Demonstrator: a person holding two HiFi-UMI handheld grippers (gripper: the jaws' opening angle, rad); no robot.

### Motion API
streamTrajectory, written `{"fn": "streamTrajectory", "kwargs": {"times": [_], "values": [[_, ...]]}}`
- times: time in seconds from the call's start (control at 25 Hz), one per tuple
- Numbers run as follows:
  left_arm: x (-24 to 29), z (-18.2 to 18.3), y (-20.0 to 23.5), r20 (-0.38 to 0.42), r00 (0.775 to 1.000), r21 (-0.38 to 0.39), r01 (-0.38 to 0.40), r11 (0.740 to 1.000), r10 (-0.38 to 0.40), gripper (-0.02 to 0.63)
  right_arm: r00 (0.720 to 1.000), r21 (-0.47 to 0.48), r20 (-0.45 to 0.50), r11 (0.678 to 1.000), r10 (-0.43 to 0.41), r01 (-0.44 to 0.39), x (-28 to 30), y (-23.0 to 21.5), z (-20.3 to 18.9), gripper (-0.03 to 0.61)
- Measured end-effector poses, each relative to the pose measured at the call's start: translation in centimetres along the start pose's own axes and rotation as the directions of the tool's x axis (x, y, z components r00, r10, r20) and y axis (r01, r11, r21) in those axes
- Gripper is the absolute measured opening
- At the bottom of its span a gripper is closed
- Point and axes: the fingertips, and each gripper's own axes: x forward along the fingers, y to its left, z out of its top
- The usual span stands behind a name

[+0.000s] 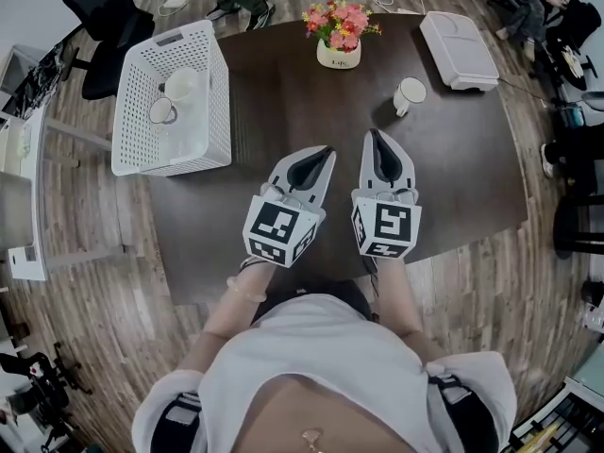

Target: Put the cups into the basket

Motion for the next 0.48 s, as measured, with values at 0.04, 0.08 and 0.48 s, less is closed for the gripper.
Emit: {"fn": "streamTrajectory", "kwargs": {"times": [0.04, 0.08, 0.48], "values": [[0.5, -0.1, -0.1, -0.004, 1.000, -0.003, -0.001, 1.000, 0.001, 0.012, 1.000, 0.001, -0.003, 1.000, -0.003, 0.003, 0.2, -0.7, -0.1, 0.011], [1.1, -0.2, -0.2, -0.008, 1.000, -0.007, -0.002, 1.000, 0.002, 0.011, 1.000, 0.000, -0.006, 1.000, -0.007, 0.007, 0.3, -1.3, -0.3, 0.011], [7.7, -2.3, -1.5, -0.058, 0.998, -0.064, 0.027, 0.998, -0.031, 0.011, 0.996, 0.031, -0.061, 0.998, -0.059, 0.061, 2.3, -9.6, -3.1, 0.011]]}}
